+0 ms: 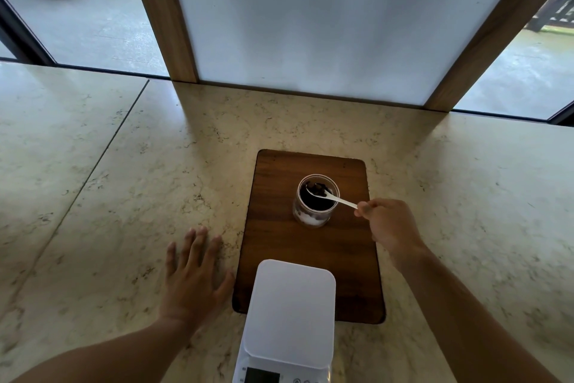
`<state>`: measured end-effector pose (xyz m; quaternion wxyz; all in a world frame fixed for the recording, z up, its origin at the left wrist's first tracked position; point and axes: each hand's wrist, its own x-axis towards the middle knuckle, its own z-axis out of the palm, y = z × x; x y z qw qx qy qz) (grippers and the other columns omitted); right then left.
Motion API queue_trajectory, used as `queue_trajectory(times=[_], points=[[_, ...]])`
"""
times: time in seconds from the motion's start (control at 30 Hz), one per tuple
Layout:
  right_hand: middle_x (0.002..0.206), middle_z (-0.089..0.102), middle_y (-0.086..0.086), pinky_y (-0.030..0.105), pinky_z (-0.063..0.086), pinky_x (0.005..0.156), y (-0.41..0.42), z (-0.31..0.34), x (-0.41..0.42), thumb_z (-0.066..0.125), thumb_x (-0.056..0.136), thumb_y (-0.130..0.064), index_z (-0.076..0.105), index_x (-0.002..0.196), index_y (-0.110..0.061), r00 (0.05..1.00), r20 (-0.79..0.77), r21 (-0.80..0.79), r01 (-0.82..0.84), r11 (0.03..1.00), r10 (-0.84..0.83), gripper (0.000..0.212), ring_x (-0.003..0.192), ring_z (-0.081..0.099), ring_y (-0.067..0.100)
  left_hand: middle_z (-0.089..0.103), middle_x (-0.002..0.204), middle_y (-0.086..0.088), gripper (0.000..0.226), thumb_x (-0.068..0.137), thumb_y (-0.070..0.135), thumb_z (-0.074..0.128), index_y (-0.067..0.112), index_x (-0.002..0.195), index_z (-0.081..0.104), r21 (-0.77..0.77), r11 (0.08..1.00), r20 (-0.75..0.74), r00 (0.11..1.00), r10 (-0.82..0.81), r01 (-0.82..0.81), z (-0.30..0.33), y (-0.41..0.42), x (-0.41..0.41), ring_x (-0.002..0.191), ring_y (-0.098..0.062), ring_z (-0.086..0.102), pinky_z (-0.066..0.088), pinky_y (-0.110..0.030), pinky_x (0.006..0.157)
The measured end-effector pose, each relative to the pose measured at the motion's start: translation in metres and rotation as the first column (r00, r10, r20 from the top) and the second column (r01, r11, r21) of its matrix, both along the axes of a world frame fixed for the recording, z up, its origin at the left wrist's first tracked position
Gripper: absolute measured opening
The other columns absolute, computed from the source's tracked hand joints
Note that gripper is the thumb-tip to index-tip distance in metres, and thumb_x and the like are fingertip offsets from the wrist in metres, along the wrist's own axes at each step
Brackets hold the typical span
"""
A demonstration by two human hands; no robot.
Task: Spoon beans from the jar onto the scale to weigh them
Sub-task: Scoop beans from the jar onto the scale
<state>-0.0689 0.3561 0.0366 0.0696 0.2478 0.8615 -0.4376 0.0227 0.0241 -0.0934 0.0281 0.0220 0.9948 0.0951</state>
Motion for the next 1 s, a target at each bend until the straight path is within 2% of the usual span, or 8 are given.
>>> queue_trajectory(times=[0.1, 0.2, 0.33, 0.4, 0.53, 0.63, 0.77, 1.0], points=[[0.069, 0.064, 0.003, 0.04, 0.046, 0.062, 0.002, 0.005, 0.007, 0.062, 0.093, -0.029, 0.073, 0.066, -0.024, 0.999, -0.012, -0.041, -0.033, 0.999, 0.033, 0.029, 0.062, 0.053, 0.019, 0.031, 0.16, -0.015, 0.078, 0.091, 0.067, 0.02, 0.018, 0.148, 0.041, -0.007, 1.0, -0.018, 1.0, 0.002, -0.002, 0.001, 0.001, 0.001, 0.152, -0.03, 0.014, 0.011, -0.057, 0.121], [0.059, 0.057, 0.005, 0.036, 0.037, 0.054, 0.003, 0.009, 0.015, 0.062, 0.094, -0.028, 0.074, 0.068, -0.021, 0.997, -0.007, -0.089, -0.071, 0.993, 0.071, 0.029, 0.051, 0.042, 0.018, 0.03, 0.161, -0.014, 0.076, 0.088, 0.063, 0.031, 0.019, 0.149, 0.039, 0.002, 1.0, -0.028, 1.0, 0.011, -0.011, 0.002, 0.003, 0.001, 0.153, -0.028, 0.011, 0.009, -0.056, 0.121], [0.041, 0.046, -0.009, 0.031, 0.029, 0.048, 0.001, 0.009, 0.033, 0.061, 0.095, -0.028, 0.075, 0.069, -0.019, 0.994, 0.011, -0.146, -0.11, 0.983, 0.113, 0.031, 0.045, 0.035, 0.013, 0.025, 0.163, -0.012, 0.079, 0.087, 0.064, 0.028, 0.02, 0.152, 0.035, 0.007, 1.0, -0.021, 1.0, 0.019, -0.019, 0.004, 0.004, 0.001, 0.153, -0.028, 0.007, 0.006, -0.056, 0.122], [0.036, 0.043, -0.01, 0.03, 0.027, 0.047, -0.001, 0.009, 0.043, 0.06, 0.095, -0.028, 0.075, 0.071, -0.019, 0.989, 0.014, -0.158, -0.143, 0.977, 0.147, 0.03, 0.041, 0.032, 0.011, 0.024, 0.164, -0.012, 0.079, 0.087, 0.064, 0.027, 0.02, 0.152, 0.034, 0.008, 1.0, -0.019, 1.0, 0.023, -0.022, 0.003, 0.004, 0.001, 0.153, -0.028, 0.005, 0.006, -0.056, 0.122], [0.039, 0.051, -0.011, 0.033, 0.033, 0.052, -0.006, 0.005, 0.065, 0.06, 0.095, -0.029, 0.074, 0.071, -0.022, 0.975, 0.01, -0.12, -0.22, 0.968, 0.223, 0.029, 0.045, 0.038, 0.012, 0.02, 0.165, -0.011, 0.079, 0.087, 0.066, 0.025, 0.022, 0.153, 0.03, 0.008, 1.0, -0.012, 1.0, 0.02, -0.02, 0.001, 0.003, 0.001, 0.154, -0.027, 0.001, 0.004, -0.056, 0.122], [0.048, 0.059, -0.002, 0.033, 0.035, 0.053, -0.005, -0.005, 0.083, 0.061, 0.095, -0.029, 0.074, 0.068, -0.023, 0.972, 0.024, -0.136, -0.228, 0.964, 0.234, 0.03, 0.047, 0.043, 0.015, 0.019, 0.165, -0.011, 0.08, 0.087, 0.066, 0.025, 0.022, 0.153, 0.03, 0.016, 1.0, -0.016, 1.0, 0.02, -0.019, 0.002, 0.002, 0.001, 0.154, -0.027, 0.001, 0.003, -0.056, 0.122], [0.045, 0.059, -0.016, 0.023, 0.033, 0.053, -0.005, -0.02, 0.105, 0.059, 0.096, -0.022, 0.074, 0.067, -0.02, 0.966, 0.08, -0.17, -0.23, 0.958, 0.246, 0.032, 0.037, 0.048, -0.004, 0.019, 0.165, -0.011, 0.081, 0.087, 0.067, 0.025, 0.021, 0.153, 0.029, 0.026, 0.999, -0.017, 0.999, 0.03, -0.029, 0.002, 0.003, 0.001, 0.154, -0.026, 0.0, 0.001, -0.055, 0.123], [0.039, 0.05, -0.011, 0.026, 0.029, 0.05, -0.003, -0.041, 0.139, 0.062, 0.094, -0.022, 0.075, 0.069, -0.017, 0.963, 0.136, -0.204, -0.201, 0.958, 0.231, 0.029, 0.034, 0.037, 0.001, 0.019, 0.165, -0.011, 0.078, 0.087, 0.065, 0.028, 0.022, 0.153, 0.029, 0.016, 0.999, -0.026, 0.999, 0.036, -0.036, 0.001, 0.004, 0.001, 0.154, -0.027, 0.002, 0.003, -0.055, 0.122]])
